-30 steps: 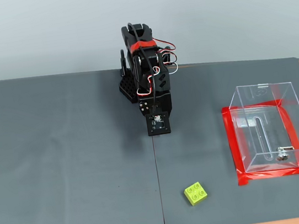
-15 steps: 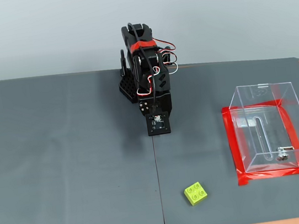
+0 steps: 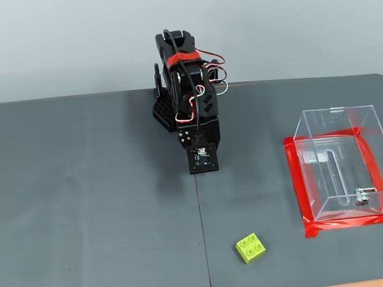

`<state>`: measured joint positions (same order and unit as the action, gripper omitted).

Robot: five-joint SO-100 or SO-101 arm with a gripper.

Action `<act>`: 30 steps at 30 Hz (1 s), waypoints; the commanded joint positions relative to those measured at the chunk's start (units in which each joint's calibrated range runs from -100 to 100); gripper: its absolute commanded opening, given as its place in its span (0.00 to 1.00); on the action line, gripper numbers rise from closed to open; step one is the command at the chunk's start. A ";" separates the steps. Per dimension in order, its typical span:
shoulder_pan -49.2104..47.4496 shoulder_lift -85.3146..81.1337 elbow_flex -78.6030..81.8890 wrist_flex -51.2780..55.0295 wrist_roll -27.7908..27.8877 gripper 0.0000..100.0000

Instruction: Pick the green lego block and place it into the transparent box

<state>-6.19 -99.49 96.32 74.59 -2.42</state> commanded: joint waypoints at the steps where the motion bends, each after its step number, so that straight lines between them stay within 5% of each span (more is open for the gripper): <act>1: 0.26 0.17 -3.83 0.24 0.05 0.02; 30: -0.19 0.25 -4.01 0.06 0.20 0.02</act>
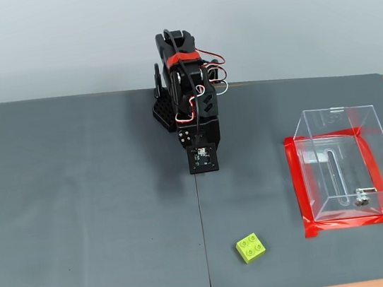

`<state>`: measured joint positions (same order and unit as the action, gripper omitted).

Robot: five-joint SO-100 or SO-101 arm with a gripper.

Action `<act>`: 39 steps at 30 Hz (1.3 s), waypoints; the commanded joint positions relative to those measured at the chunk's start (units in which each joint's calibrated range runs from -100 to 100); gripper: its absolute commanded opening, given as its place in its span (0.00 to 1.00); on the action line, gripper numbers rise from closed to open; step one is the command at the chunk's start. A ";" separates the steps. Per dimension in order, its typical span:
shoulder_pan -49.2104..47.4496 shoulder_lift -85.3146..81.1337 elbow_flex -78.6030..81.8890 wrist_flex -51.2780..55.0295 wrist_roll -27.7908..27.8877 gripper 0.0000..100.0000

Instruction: Pick the green lego block and place it into the transparent box

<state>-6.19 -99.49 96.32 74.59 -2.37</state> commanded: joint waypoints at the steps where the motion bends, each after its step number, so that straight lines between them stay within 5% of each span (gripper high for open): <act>1: -0.19 0.25 -4.01 0.06 0.15 0.02; 20: 0.04 35.27 -29.33 -15.04 0.15 0.02; 39: -1.08 70.11 -63.08 -15.39 0.47 0.02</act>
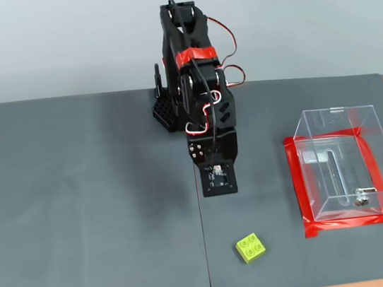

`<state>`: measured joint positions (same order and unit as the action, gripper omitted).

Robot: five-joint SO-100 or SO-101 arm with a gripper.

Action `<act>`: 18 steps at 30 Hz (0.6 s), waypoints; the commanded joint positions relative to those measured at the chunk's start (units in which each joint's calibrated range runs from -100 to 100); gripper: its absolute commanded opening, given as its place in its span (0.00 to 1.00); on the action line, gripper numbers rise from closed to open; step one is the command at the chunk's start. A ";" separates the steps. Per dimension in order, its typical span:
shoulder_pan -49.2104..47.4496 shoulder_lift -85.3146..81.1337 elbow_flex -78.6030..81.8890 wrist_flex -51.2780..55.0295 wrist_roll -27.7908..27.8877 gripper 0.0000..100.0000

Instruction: Pick the green lego block and place it into the transparent box

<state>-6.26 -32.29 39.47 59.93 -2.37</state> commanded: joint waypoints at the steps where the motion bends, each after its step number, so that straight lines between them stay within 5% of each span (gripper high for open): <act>1: -1.23 4.27 -7.40 -0.73 1.09 0.02; 18: -6.38 24.61 -21.06 -5.42 5.16 0.02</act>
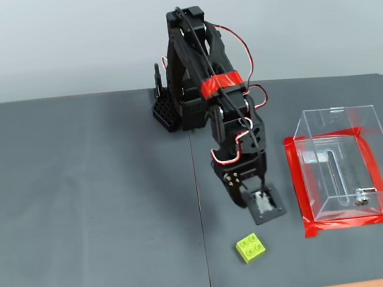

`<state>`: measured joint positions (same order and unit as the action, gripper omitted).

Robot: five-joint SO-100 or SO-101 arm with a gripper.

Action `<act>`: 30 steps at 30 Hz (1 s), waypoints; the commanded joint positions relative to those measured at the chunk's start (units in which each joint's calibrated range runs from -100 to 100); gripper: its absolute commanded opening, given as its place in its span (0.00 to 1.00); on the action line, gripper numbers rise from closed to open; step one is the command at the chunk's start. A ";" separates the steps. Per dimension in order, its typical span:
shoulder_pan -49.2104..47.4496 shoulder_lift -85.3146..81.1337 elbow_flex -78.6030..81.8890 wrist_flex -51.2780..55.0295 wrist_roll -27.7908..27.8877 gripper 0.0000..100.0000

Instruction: Pick the green lego block and place it into the transparent box

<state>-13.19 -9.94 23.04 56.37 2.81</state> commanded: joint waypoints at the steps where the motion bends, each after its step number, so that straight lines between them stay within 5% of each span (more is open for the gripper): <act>1: 0.55 3.03 -5.44 -1.86 -0.02 0.02; 15: -0.20 12.44 -11.41 -2.03 0.03 0.02; 23: -1.47 13.54 -11.32 -1.69 -0.28 0.27; 30: -3.18 13.63 -11.32 -3.94 0.08 0.34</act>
<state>-15.55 3.91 14.59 53.60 2.81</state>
